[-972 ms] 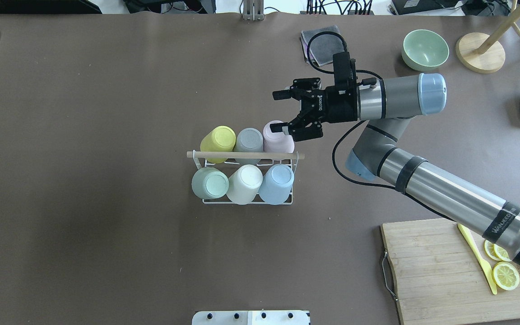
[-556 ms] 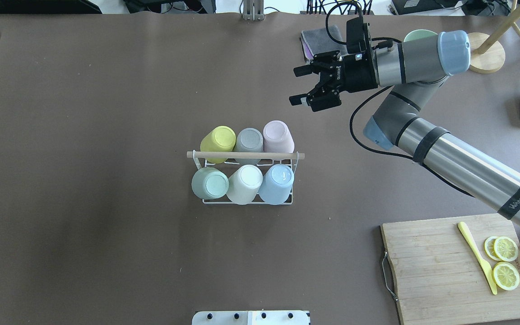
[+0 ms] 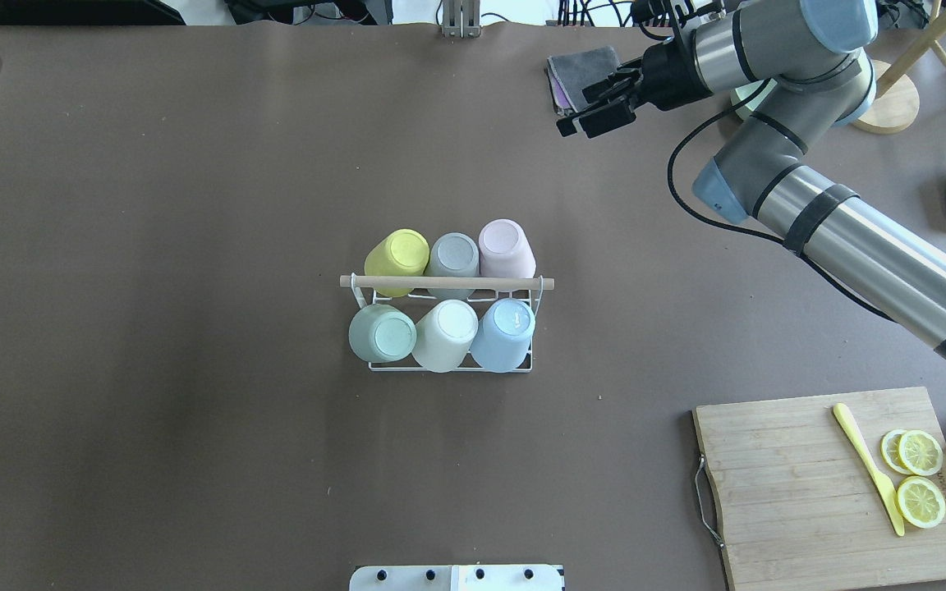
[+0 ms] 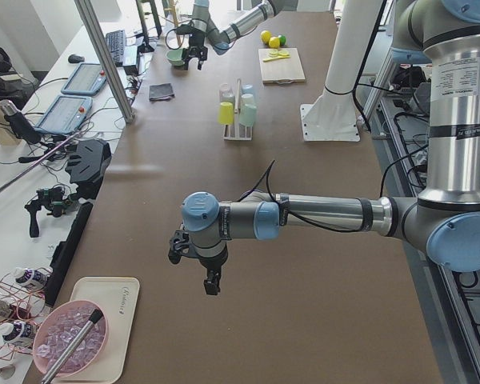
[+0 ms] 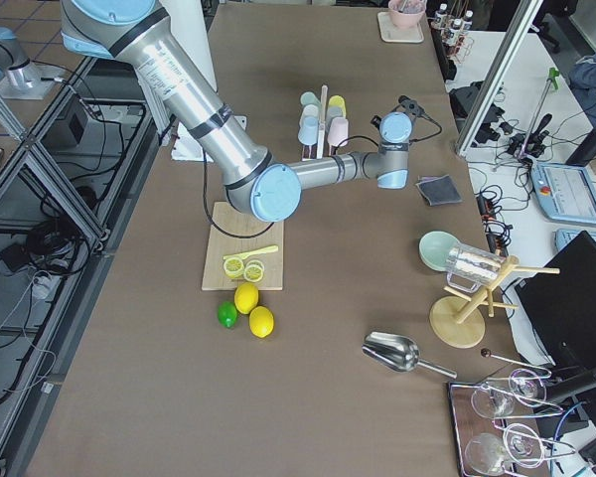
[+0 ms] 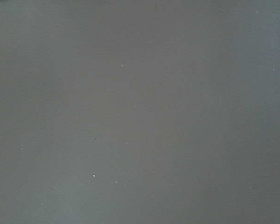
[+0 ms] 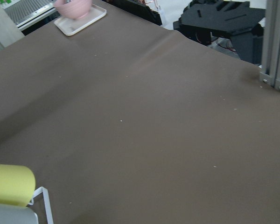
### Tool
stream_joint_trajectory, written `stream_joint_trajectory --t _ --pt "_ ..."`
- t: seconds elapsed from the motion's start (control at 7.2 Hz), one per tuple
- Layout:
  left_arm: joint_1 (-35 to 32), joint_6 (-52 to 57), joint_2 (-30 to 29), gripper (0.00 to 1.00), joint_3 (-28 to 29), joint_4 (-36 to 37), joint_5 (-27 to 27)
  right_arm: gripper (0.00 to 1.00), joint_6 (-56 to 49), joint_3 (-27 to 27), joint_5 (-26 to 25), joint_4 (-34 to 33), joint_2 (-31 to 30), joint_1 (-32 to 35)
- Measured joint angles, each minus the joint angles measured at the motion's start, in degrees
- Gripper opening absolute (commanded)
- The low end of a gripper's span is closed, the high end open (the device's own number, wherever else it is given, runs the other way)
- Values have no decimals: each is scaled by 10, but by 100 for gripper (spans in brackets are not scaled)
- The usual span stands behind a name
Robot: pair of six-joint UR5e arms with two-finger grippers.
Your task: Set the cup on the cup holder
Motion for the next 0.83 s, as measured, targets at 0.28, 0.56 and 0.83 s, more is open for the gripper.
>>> stream_joint_trajectory --t 0.28,0.56,0.83 --pt "-16 2 -5 98 -2 -1 1 100 -1 19 -58 -153 0 7" --pt "-19 2 -4 98 0 -1 7 100 -1 27 -146 -271 0 8" --pt "-19 2 -2 98 0 -3 8 100 1 30 -203 -384 0 1"
